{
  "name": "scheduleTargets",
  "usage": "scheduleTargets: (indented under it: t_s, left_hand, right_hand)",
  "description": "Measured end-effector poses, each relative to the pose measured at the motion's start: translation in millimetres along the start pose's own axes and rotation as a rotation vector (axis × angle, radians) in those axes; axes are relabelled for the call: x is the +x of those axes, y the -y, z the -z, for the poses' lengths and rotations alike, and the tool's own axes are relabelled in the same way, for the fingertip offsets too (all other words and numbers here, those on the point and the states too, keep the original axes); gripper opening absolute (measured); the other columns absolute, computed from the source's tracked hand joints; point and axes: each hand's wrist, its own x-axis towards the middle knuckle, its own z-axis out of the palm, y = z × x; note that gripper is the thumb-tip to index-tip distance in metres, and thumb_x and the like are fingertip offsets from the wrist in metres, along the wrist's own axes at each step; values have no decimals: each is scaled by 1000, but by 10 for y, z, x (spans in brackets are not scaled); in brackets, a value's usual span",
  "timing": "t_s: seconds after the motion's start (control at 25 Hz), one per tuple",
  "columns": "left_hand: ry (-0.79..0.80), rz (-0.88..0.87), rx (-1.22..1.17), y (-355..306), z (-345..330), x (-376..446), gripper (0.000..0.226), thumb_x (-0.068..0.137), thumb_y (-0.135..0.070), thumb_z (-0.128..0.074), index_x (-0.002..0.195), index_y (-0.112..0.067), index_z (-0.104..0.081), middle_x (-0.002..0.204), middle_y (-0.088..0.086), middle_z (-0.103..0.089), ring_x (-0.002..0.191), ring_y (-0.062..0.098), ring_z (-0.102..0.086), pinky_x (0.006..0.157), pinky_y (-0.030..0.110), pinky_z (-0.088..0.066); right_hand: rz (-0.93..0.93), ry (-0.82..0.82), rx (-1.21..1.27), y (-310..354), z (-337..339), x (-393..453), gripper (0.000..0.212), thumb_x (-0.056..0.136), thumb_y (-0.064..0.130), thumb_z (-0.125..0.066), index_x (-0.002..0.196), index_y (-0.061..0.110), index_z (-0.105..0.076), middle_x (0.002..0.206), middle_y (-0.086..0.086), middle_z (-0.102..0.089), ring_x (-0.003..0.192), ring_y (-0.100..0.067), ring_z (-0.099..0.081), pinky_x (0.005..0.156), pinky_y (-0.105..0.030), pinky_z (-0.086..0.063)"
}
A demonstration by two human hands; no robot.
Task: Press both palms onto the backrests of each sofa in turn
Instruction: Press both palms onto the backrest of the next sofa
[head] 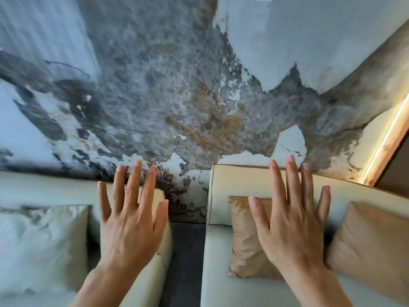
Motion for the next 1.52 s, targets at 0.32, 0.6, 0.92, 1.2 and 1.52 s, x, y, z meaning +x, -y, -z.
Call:
scheduleTargets:
  t_s: [0.32,0.6,0.92,1.2,1.52]
  left_hand:
    - [-68,34,63,1000,839,-410,65,92,-43,-38,151,-14,-36,163,10,-23,151,30,-11,121,53,-3]
    - [-42,2,57,2473,1130,-692,65,92,-41,-40,152,-14,-34,162,12,-24,151,34,-14,120,55,-6]
    - [-13,-4,65,3375,1165,-631,64,94,-42,-40,151,-13,-36,162,13,-26,150,35,-17,120,55,-5]
    - [33,12,129,3754,1077,-639,64,93,-41,-41,150,-12,-37,161,13,-27,149,36,-19,119,60,-12]
    - [167,-51,60,4573,369,-435,63,93,-43,-37,148,-11,-43,160,14,-30,148,36,-22,118,60,-14]
  right_hand:
    - [18,0,35,1106,621,-420,71,92,55,-31,152,17,-28,161,-12,-24,147,-34,-21,112,-65,-16]
    - [17,-2,-4,2692,577,-793,70,95,56,-27,154,19,-22,162,-11,-18,149,-32,-14,114,-63,-10]
    - [4,-8,16,3663,375,-847,70,95,56,-29,154,21,-23,163,-10,-19,149,-32,-15,113,-65,-12]
    - [50,42,85,4020,-4,-710,69,96,58,-27,155,21,-22,163,-10,-17,150,-31,-10,117,-56,0]
    - [8,146,-62,4664,-694,-631,70,95,56,-28,154,19,-24,162,-10,-20,149,-32,-17,115,-61,-10]
